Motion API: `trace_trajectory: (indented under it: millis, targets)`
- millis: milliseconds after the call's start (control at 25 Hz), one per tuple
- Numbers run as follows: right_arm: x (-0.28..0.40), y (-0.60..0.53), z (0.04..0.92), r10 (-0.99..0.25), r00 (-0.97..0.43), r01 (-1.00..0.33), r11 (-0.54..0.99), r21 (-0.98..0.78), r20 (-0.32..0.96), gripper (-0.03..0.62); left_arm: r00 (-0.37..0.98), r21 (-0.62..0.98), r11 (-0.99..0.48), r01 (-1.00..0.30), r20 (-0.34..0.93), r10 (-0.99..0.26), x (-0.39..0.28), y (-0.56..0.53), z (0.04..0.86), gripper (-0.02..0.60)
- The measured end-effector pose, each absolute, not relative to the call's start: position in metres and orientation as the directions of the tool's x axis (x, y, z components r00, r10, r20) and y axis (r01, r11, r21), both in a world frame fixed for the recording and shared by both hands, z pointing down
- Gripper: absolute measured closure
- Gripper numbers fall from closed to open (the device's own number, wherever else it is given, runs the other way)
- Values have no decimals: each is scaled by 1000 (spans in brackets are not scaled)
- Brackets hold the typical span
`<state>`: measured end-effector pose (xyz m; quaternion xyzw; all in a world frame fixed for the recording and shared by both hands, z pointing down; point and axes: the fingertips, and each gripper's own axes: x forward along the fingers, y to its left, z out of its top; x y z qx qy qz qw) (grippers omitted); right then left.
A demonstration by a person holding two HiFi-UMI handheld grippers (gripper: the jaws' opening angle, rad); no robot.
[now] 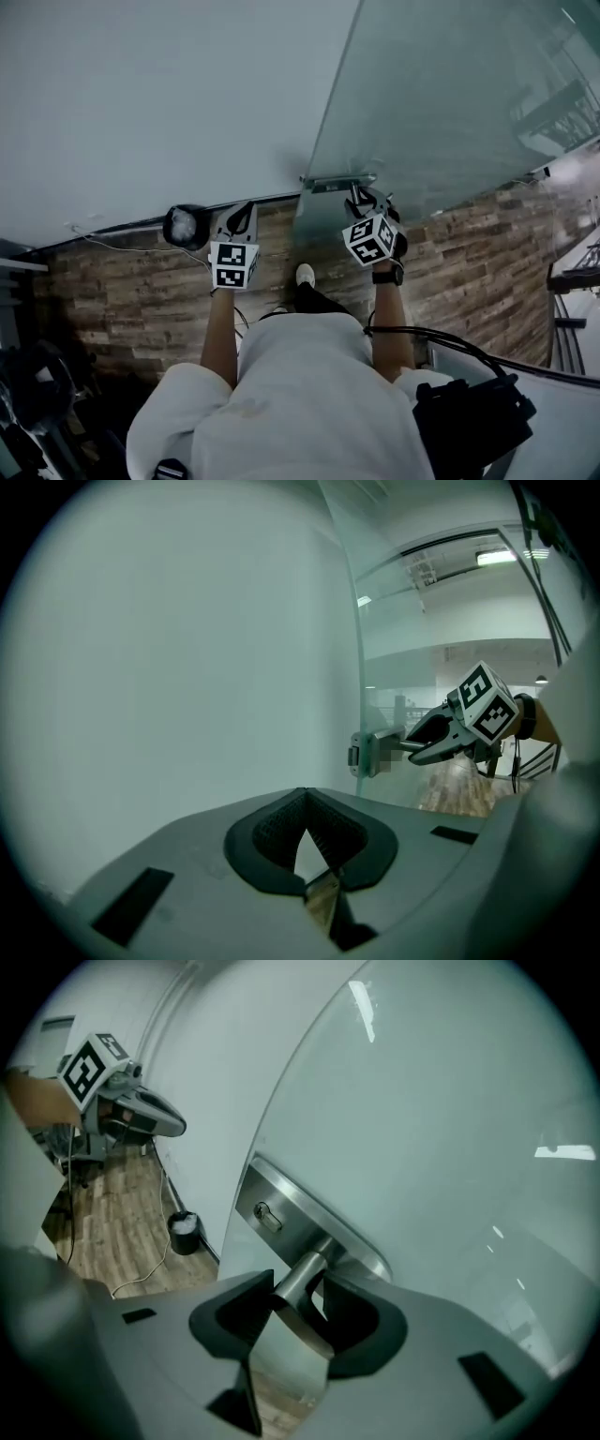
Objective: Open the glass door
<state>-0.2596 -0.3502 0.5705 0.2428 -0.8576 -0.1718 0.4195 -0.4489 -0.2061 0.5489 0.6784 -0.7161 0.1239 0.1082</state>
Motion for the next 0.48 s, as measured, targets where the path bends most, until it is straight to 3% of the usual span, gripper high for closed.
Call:
trace_trajectory:
  millis: [200, 480]
  targets:
    - [-303, -436, 581, -595, -479, -314, 803, 507, 645, 433, -79, -41, 69, -997, 337, -938, -468, -276, 553, 581]
    - [-340, -496, 581, -701, -473, -326, 702, 633, 534, 434, -65, -43, 53, -998, 387, -920, -459, -311, 566, 581]
